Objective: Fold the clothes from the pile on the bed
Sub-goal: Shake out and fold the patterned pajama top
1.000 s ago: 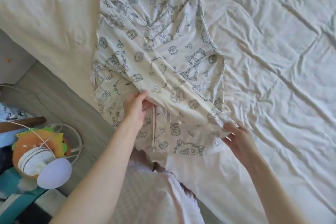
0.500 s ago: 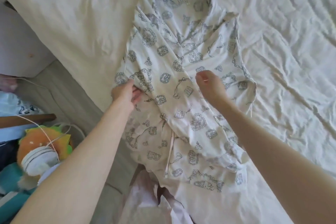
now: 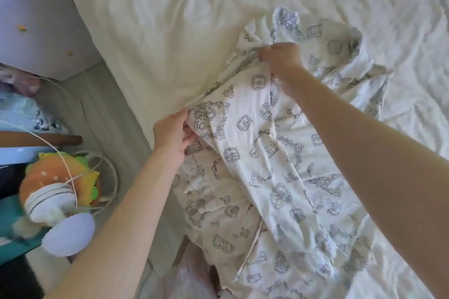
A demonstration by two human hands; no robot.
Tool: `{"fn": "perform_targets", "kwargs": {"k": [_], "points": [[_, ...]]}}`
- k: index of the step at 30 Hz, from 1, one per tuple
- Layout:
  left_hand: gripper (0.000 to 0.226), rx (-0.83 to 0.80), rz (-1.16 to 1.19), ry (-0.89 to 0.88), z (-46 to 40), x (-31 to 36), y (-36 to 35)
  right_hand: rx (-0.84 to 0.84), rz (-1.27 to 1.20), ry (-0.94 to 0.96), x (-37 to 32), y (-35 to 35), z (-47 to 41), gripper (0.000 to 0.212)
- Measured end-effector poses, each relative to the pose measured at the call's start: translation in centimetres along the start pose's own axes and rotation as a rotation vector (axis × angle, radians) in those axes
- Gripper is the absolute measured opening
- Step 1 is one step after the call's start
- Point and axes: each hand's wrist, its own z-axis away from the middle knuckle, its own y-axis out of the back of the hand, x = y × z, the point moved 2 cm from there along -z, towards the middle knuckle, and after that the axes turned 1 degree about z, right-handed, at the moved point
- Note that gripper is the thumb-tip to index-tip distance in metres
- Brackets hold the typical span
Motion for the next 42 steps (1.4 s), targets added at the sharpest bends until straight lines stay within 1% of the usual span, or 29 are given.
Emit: {"fn": "perform_targets", "kwargs": {"k": [2,4,5,7,9,11,13,15,16,18,20,22,24,26,28,29,31,34,36,39,40,42], "points": [[0.013,-0.080,0.071,0.030,0.1,-0.3,0.5,0.050,0.017,0.047,-0.2,0.1,-0.2,0.025],[0.018,-0.168,0.009,0.041,1.0,-2.1,1.1,0.043,0.148,0.113,1.0,0.3,1.0,0.025],[0.016,-0.194,-0.033,0.040,1.6,-3.3,1.3,0.061,0.199,0.135,2.1,0.6,2.0,0.026],[0.009,-0.179,-0.067,0.039,3.2,-5.7,1.8,0.123,0.215,0.135,5.0,1.4,5.0,0.027],[0.007,-0.124,-0.102,0.033,4.7,-8.2,2.4,0.162,0.224,0.085,8.6,2.3,8.5,0.023],[0.007,-0.120,-0.152,0.049,6.3,-10.7,2.9,0.143,0.270,0.014,12.7,3.1,12.0,0.016],[0.009,-0.163,-0.182,0.124,7.9,-13.1,3.1,0.079,0.307,-0.051,16.4,3.9,15.4,0.013],[0.012,-0.201,-0.184,0.197,9.2,-14.8,2.8,-0.026,0.343,-0.098,19.3,4.5,17.9,0.016],[0.014,-0.203,-0.176,0.206,9.6,-15.2,2.5,-0.068,0.357,-0.120,20.5,4.7,18.7,0.019],[0.015,-0.195,-0.189,0.170,9.7,-15.5,1.7,-0.077,0.382,-0.146,22.0,4.9,19.5,0.027],[0.014,-0.211,-0.250,0.126,9.6,-15.5,0.6,0.006,0.367,-0.146,22.7,5.0,20.0,0.038],[0.013,-0.255,-0.312,0.131,9.9,-15.8,-0.5,0.067,0.346,-0.168,22.8,5.0,20.5,0.042],[0.016,-0.288,-0.347,0.189,10.8,-16.4,-1.3,0.017,0.421,-0.282,23.6,5.5,21.2,0.041],[0.017,-0.281,-0.361,0.208,11.8,-17.1,-1.7,-0.108,0.470,-0.419,24.9,6.1,22.2,0.035],[0.021,-0.259,-0.366,0.176,12.3,-17.5,-1.7,-0.174,0.306,-0.457,26.1,6.8,23.1,0.023],[0.021,-0.258,-0.355,0.156,12.4,-17.7,-1.6,-0.162,0.215,-0.438,26.3,7.4,23.5,0.020],[0.016,-0.258,-0.325,0.118,12.5,-18.0,-1.4,-0.073,0.110,-0.357,26.3,8.8,24.1,0.026],[0.014,-0.266,-0.206,0.113,12.9,-18.5,-1.5,0.077,-0.002,-0.270,25.8,10.9,24.9,0.023],[0.017,-0.340,-0.118,0.153,13.3,-19.1,-1.8,0.104,0.023,-0.241,25.7,11.5,25.4,0.022],[0.036,-0.530,-0.064,0.235,14.0,-20.1,-2.2,0.136,0.008,-0.248,25.9,11.7,25.6,0.022],[0.039,-0.570,-0.095,0.258,14.3,-20.5,-2.1,0.144,-0.032,-0.264,26.1,11.8,25.6,0.022],[0.029,-0.631,-0.265,0.296,15.1,-21.7,-2.0,0.101,-0.069,-0.309,26.6,12.2,25.6,0.025]]}}
